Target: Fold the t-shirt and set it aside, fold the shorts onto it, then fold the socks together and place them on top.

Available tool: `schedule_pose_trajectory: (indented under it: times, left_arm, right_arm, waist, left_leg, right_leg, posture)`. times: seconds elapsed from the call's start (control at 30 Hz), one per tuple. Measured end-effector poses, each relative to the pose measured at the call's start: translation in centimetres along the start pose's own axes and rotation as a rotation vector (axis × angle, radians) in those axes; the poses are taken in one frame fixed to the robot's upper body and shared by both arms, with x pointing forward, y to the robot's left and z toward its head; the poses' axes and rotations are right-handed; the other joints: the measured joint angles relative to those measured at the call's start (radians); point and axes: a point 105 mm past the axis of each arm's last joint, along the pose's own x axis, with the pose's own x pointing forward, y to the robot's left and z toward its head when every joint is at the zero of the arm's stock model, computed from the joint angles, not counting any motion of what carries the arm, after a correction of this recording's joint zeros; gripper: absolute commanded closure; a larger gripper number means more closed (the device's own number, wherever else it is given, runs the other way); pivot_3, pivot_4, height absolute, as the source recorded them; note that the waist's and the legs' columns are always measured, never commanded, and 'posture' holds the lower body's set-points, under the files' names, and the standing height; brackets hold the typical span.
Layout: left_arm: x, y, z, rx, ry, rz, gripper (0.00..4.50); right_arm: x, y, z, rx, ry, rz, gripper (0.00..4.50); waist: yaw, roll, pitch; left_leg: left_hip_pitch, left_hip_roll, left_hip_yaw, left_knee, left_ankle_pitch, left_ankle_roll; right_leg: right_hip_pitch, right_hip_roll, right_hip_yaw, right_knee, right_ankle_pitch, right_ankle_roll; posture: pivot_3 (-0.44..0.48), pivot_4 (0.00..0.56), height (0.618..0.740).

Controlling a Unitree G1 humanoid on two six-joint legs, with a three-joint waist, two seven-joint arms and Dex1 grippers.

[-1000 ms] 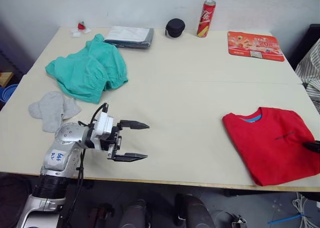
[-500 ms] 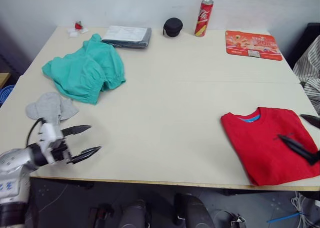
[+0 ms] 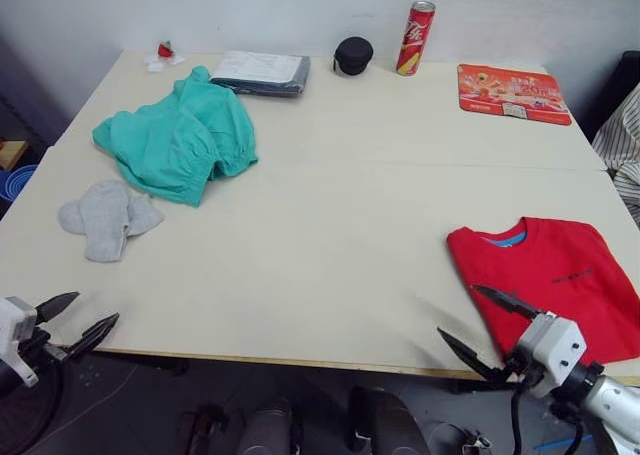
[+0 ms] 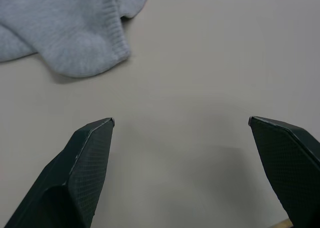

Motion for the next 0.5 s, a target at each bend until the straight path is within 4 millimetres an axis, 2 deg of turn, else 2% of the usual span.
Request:
schedule_pose_trajectory:
  times: [0.07, 0.13, 0.23, 0.27, 0.37, 0.43, 0.5]
  left_arm:
    - [1.4, 0.7, 1.6, 0.007, -0.025, 0.003, 0.00]
    - [3.4, 1.2, 4.0, 0.081, -0.040, -0.004, 0.00]
    - [7.7, 1.3, 7.5, 0.206, -0.058, -0.028, 0.00]
    - [9.7, 1.0, 8.8, 0.242, -0.059, -0.050, 0.00]
    - [14.5, 0.1, 12.3, 0.308, -0.065, -0.083, 0.00]
    - [16.9, -0.3, 13.8, 0.338, -0.037, -0.102, 0.00]
    - [18.7, -0.7, 14.2, 0.359, 0.006, -0.113, 0.00]
  right_arm:
    - [0.3, 0.3, 0.5, -0.003, -0.028, -0.002, 0.03]
    - [0.8, -0.3, 1.4, -0.025, -0.069, -0.026, 0.03]
    - [2.1, -1.5, 3.3, -0.059, -0.154, -0.059, 0.03]
    - [2.7, -1.6, 3.9, -0.067, -0.180, -0.047, 0.03]
    - [4.1, -1.8, 4.8, -0.070, -0.215, -0.028, 0.03]
    - [4.8, -2.0, 5.3, -0.070, -0.237, -0.029, 0.03]
    - [5.2, -1.9, 5.3, -0.063, -0.242, -0.023, 0.03]
  waist:
    - [0.005, -0.002, -0.001]
    - [0.007, -0.004, -0.002]
    - [0.008, -0.005, -0.003]
    - [0.011, -0.005, -0.003]
    - [0.014, -0.007, -0.004]
    - [0.013, -0.007, -0.004]
    - [0.007, -0.007, -0.005]
  left_leg:
    - [0.000, 0.000, 0.000, 0.000, 0.000, 0.000]
    - [0.001, 0.000, 0.000, 0.001, 0.001, -0.001]
    - [0.001, -0.001, 0.000, 0.001, 0.001, -0.001]
    - [0.000, -0.001, 0.001, 0.001, 0.001, -0.001]
    - [-0.002, -0.001, 0.001, 0.002, 0.005, 0.004]
    - [-0.002, -0.001, 0.003, 0.002, 0.005, 0.005]
    - [-0.003, -0.001, 0.006, 0.002, 0.005, 0.005]
  right_leg:
    - [0.000, -0.001, 0.000, 0.001, 0.000, 0.000]
    - [0.000, -0.001, 0.000, 0.002, 0.000, 0.000]
    - [0.000, -0.001, 0.000, 0.003, 0.000, 0.000]
    - [-0.001, -0.001, -0.001, 0.003, 0.000, 0.000]
    - [-0.002, 0.002, -0.003, 0.007, 0.000, 0.000]
    - [-0.003, 0.003, -0.003, 0.008, 0.000, 0.000]
    - [-0.003, 0.004, -0.005, 0.007, 0.000, 0.001]
  posture:
    - [0.000, 0.150, 0.740]
    - [0.000, 0.150, 0.740]
    - [0.000, 0.150, 0.740]
    - [0.000, 0.150, 0.740]
    - [0.000, 0.150, 0.740]
    - [0.000, 0.150, 0.740]
    - [0.000, 0.150, 0.740]
